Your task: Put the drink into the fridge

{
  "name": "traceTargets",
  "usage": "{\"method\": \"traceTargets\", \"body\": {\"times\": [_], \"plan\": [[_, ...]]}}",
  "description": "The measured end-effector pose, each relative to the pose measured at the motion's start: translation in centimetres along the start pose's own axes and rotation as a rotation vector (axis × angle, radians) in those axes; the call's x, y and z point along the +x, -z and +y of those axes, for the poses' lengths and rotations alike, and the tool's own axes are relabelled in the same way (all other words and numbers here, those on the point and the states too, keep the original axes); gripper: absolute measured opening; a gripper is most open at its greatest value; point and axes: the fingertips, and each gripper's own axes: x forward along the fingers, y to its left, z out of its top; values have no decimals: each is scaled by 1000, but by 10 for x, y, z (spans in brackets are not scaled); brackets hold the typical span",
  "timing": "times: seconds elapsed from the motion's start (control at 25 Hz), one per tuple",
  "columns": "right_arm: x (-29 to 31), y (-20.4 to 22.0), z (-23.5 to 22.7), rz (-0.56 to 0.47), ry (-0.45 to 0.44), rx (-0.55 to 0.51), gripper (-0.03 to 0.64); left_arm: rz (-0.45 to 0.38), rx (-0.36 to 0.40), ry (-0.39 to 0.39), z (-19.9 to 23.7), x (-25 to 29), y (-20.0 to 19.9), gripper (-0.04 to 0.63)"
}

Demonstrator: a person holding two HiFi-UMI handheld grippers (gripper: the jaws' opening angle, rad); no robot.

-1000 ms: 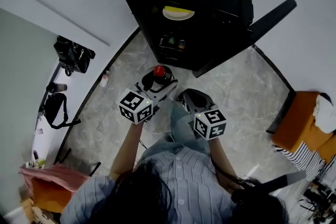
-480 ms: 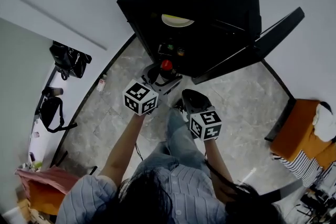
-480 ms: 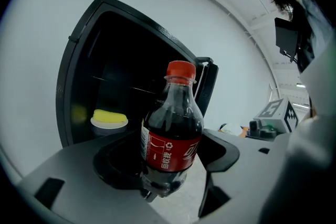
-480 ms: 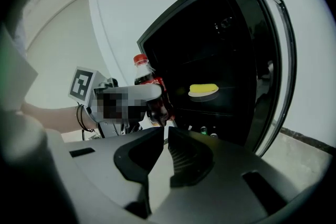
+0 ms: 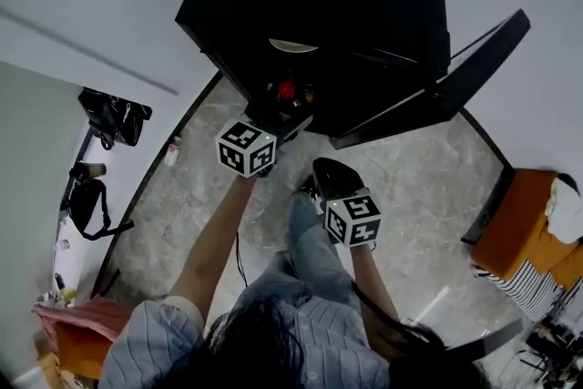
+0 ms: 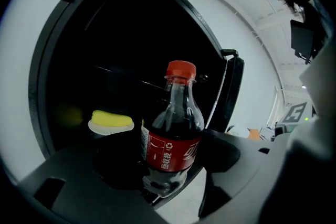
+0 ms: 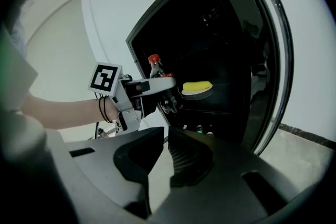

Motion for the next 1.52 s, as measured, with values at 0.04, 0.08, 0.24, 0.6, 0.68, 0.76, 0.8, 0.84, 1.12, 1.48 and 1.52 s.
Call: {"method": "traceTargets", "body": {"times": [0.04,0.08,0.24,0.6,0.68,0.76,0.8,0.84,1.12,1.48,1.52], "plan": [[0,0,-3,1,3,4,35,6,14,0,2,8,-1,323],[0,0,-5,1,6,7,35,14,29,1,4,15,-1,324],[-3,1,-13,-1,19,33,35,49,74,17,9,41,2,324],[-5,10,-26,15,31,69,35,94,82,19,23,77,10,324],[-2,10,-28,18,31,72,35,99,92,19,26,84,8,324],[-1,9,-29,20,29,74,35,105,97,28,28,92,8,324],[-1,9,-29,20,28,79,35,107,96,35,29,96,10,323],[-2,10,-29,20,26,86,35,107,94,41,29,99,11,322],[0,18,-30,37,22,110,35,95,68,-10,46,118,18,323],[1,24,-35,44,26,126,35,77,125,-5,50,121,34,323],[1,25,-36,44,28,134,35,68,134,5,49,121,35,323]]}}
